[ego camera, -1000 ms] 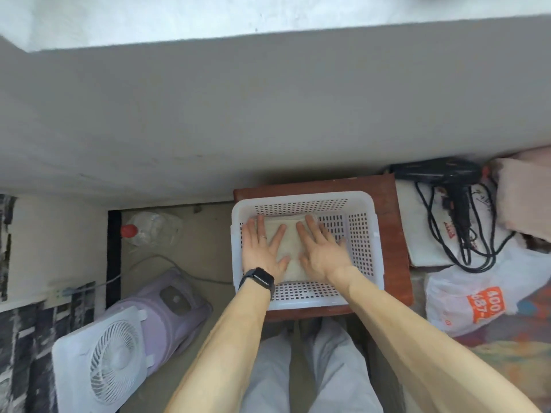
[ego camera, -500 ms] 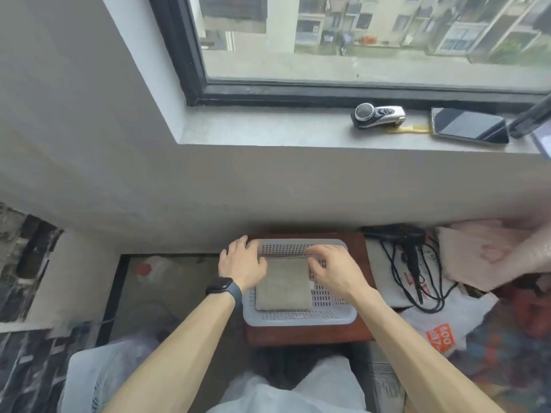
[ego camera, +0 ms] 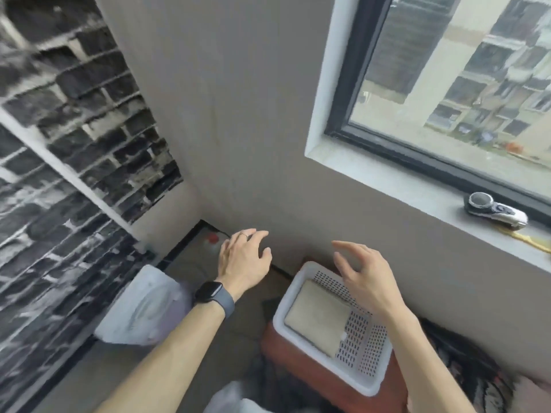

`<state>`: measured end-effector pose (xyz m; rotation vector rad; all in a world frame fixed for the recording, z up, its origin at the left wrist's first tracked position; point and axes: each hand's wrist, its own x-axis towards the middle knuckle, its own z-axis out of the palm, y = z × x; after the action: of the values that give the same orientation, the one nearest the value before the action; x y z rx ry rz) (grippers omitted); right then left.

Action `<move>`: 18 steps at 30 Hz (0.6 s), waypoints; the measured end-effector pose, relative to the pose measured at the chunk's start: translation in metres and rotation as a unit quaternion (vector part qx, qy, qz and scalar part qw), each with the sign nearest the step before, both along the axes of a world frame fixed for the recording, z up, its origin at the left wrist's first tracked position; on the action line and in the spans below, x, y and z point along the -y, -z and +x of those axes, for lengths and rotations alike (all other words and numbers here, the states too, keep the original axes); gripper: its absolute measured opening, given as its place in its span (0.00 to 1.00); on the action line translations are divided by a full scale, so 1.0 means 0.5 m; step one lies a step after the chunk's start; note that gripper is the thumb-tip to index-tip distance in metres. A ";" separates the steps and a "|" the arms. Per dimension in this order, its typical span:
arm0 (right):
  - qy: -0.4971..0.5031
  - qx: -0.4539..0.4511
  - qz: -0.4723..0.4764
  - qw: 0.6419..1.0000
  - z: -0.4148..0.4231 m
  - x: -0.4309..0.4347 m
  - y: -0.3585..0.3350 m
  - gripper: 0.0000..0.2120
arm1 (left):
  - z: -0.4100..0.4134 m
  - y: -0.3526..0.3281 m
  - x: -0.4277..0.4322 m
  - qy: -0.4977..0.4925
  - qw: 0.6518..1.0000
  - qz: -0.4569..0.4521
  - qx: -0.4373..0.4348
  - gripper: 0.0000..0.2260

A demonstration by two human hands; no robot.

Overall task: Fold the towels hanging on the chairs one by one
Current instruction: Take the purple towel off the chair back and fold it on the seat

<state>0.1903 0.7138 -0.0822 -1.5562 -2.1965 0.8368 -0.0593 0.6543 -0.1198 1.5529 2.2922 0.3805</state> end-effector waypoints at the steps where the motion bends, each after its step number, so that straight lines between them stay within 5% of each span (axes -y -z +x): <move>1: -0.035 -0.003 -0.001 0.999 -0.023 -0.001 -0.002 0.13 | -0.014 -0.006 0.033 -0.036 0.999 0.004 0.001 0.20; 9: -0.346 -0.015 -0.008 0.938 -0.278 0.140 -0.012 0.13 | -0.091 -0.028 0.420 -0.332 0.943 -0.002 0.010 0.21; 12: -0.470 -0.021 0.005 0.882 -0.388 0.256 -0.031 0.18 | -0.095 -0.039 0.611 -0.450 0.893 -0.001 -0.003 0.20; 18: -0.661 -0.016 0.006 0.750 -0.561 0.538 -0.069 0.12 | -0.041 -0.097 0.977 -0.649 0.758 0.009 -0.063 0.18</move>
<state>-0.0903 0.4450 -0.0479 0.3443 -3.0540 1.0774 -0.0800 0.1657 -0.0715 -0.3136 3.0951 0.5902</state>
